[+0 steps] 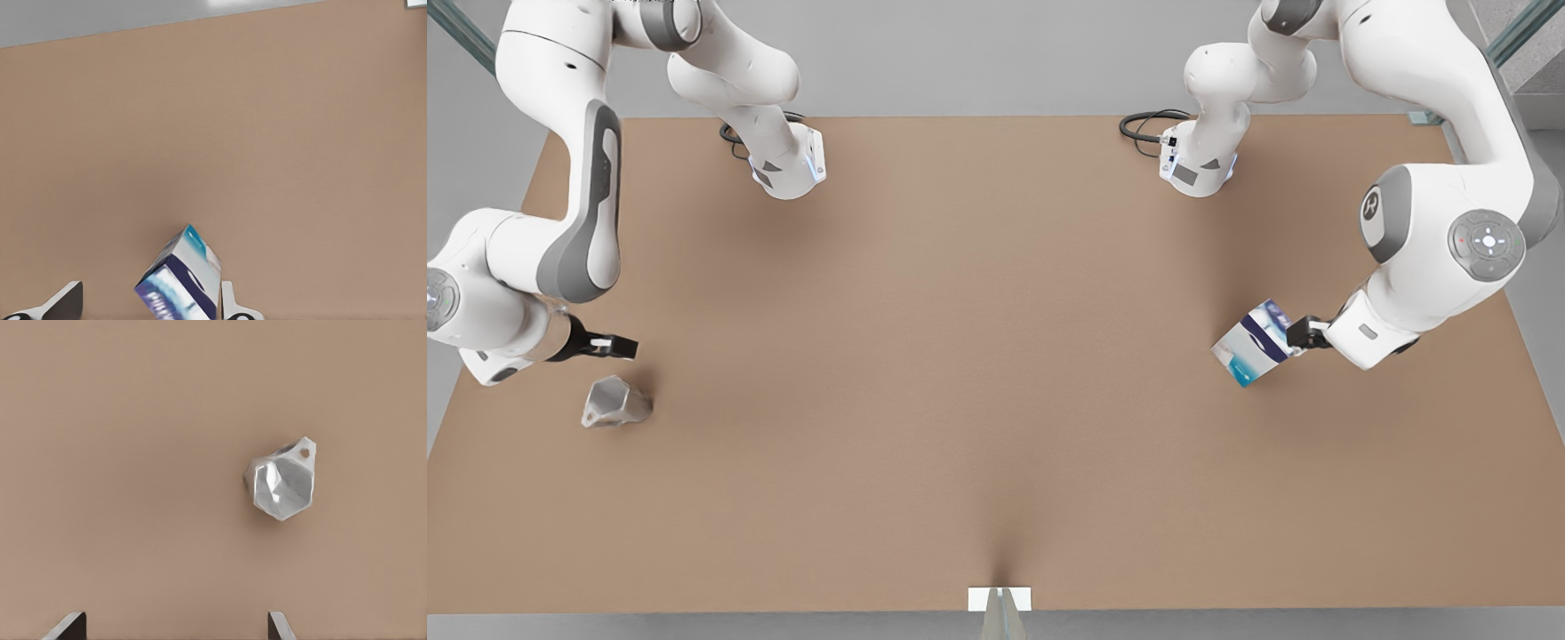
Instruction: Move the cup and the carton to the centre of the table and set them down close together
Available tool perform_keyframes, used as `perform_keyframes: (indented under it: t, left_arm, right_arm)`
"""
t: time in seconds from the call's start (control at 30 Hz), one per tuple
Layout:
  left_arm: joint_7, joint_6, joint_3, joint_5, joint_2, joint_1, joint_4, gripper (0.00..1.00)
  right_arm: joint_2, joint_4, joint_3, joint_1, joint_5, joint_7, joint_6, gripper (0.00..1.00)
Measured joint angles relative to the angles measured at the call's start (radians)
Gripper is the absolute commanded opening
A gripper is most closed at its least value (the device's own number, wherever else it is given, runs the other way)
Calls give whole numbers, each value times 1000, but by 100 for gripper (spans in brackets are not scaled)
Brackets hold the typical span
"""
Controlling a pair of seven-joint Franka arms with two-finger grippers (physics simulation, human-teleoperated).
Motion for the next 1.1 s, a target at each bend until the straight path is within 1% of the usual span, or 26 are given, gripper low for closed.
perform_keyframes:
  t: [0.07, 0.17, 0.2, 0.3, 0.33, 0.37, 0.43, 0.53, 0.67, 0.7, 0.77, 1.1]
  left_arm:
    - [-1, 0, 2, 0, 0, 0, 0, 100]
    - [-2, -2, 2, -1, 0, 0, -2, 100]
    - [-2, -2, 2, -1, 0, 0, -2, 100]
    - [-2, -1, 2, -2, 3, 0, -2, 100]
    - [-2, 0, 2, -2, 3, 0, -2, 100]
    - [-2, 0, 2, -2, 3, 0, -2, 100]
    - [-2, 0, 2, -2, 3, 2, -2, 100]
    - [-2, 2, 2, -2, 14, 1, 0, 100]
    - [-2, 13, 2, -3, 23, 1, -1, 100]
    - [-2, 15, 2, -3, 26, 1, -2, 100]
    - [-2, 14, 2, -3, 26, 2, -2, 100]
    - [0, 15, 2, -4, 29, 3, -3, 100]
  right_arm:
    - [1, -57, -6, -19, 0, -11, 70, 100]
    - [14, -125, -47, -13, 1, -56, 148, 100]
    - [42, -126, -47, -20, 4, -96, 170, 100]
    - [44, -178, -49, -35, 3, -108, 248, 100]
    - [49, -186, -49, -35, 3, -110, 292, 100]
    - [57, -201, -50, -34, 2, -141, 385, 100]
    - [72, -211, -52, -34, 3, -155, 462, 100]
    - [115, -211, -54, -33, 4, -163, 487, 100]
    - [132, -219, -54, -35, 5, -163, 521, 100]
    - [137, -249, -54, -35, 4, -163, 566, 100]
    - [150, -261, -54, -44, 5, -164, 583, 100]
    - [210, -259, -56, -45, 6, -198, 693, 100]
